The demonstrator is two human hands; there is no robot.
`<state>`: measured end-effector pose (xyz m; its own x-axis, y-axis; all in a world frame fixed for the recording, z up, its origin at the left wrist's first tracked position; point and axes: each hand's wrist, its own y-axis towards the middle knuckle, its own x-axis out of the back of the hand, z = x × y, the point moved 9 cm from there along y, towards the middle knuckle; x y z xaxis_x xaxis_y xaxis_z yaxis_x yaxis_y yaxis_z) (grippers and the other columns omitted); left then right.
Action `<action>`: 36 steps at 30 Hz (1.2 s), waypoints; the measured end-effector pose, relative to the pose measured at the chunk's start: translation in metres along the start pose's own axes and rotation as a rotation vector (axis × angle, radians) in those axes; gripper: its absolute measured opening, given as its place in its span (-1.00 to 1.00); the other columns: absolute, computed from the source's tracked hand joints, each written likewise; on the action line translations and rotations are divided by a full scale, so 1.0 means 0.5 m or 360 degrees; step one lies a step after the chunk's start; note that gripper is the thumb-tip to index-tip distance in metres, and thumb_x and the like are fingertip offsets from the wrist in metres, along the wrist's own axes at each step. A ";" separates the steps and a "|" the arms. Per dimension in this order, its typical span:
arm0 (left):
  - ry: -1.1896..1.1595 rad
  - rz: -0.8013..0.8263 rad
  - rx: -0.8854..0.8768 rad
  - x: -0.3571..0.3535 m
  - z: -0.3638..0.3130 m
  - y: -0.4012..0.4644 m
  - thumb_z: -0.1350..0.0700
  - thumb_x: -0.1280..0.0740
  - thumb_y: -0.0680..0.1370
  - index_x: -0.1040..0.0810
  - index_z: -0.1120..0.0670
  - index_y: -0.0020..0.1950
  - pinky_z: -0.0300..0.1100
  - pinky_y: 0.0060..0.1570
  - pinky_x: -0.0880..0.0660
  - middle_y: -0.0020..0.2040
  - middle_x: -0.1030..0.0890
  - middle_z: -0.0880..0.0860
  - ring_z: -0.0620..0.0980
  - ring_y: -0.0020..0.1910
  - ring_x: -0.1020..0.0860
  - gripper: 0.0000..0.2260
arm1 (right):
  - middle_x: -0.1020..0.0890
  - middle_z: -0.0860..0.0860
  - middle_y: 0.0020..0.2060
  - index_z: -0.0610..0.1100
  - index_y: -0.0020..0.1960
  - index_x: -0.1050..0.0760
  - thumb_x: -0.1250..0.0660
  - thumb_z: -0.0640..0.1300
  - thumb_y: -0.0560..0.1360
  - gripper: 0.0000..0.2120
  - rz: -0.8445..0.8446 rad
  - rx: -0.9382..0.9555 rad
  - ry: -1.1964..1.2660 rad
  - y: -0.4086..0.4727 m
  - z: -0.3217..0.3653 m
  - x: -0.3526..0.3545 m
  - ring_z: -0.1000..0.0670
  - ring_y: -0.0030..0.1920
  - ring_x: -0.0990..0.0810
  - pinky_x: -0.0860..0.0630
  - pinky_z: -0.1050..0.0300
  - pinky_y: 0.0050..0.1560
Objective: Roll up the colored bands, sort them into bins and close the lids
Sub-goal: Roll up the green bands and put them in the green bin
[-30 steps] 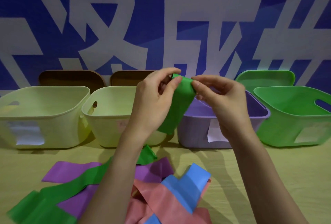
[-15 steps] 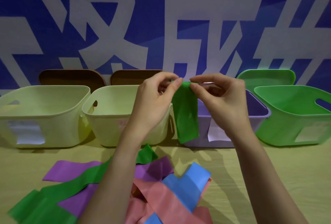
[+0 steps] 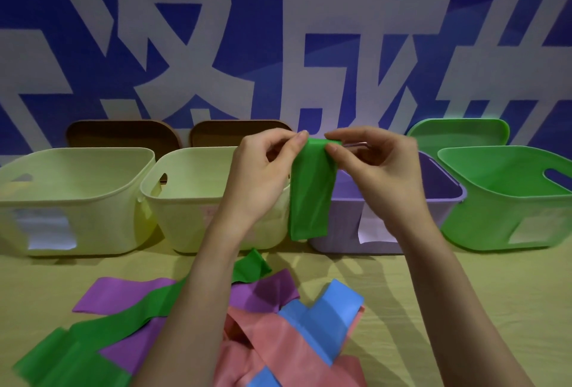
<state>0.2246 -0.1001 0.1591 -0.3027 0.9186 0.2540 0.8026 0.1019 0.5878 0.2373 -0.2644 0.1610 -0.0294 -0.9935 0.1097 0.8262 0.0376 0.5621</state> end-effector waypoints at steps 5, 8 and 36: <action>0.0135 0.0009 -0.0135 0.001 -0.018 0.001 0.08 -0.36 0.56 -0.64 0.03 0.10 -0.21 -0.01 -0.53 -0.02 -0.66 -0.08 -0.13 0.00 -0.60 -0.85 | -0.71 -0.14 -0.13 -0.17 -0.08 -0.65 -0.40 -0.28 0.47 -0.92 0.0038 -0.0385 0.0438 -0.002 -0.042 0.000 -0.05 -0.07 -0.67 -0.60 0.15 -0.04; 0.0193 -0.0015 -0.0202 0.002 -0.028 -0.002 0.09 -0.35 0.56 -0.64 0.06 0.09 -0.27 -0.03 -0.51 -0.02 -0.66 -0.08 -0.14 -0.01 -0.59 -0.85 | -0.71 -0.14 -0.12 -0.15 -0.06 -0.65 -0.39 -0.25 0.48 -0.92 0.0053 -0.0413 0.0458 -0.002 -0.045 0.001 -0.03 -0.09 -0.65 -0.57 0.18 -0.07; 0.0046 -0.0013 -0.0118 -0.004 -0.012 0.003 0.05 -0.32 0.58 -0.62 0.07 0.14 -0.12 0.01 -0.57 0.00 -0.66 -0.06 -0.14 0.02 -0.60 -0.81 | -0.70 -0.07 -0.20 -0.15 0.00 -0.64 -0.44 -0.31 0.44 -0.84 0.0008 0.0023 0.0131 0.006 0.005 0.012 0.06 -0.19 -0.67 -0.58 0.26 -0.09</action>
<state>0.2231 -0.1040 0.1640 -0.3248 0.9064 0.2703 0.7601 0.0801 0.6449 0.2381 -0.2700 0.1656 0.0217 -0.9988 0.0450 0.8181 0.0436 0.5735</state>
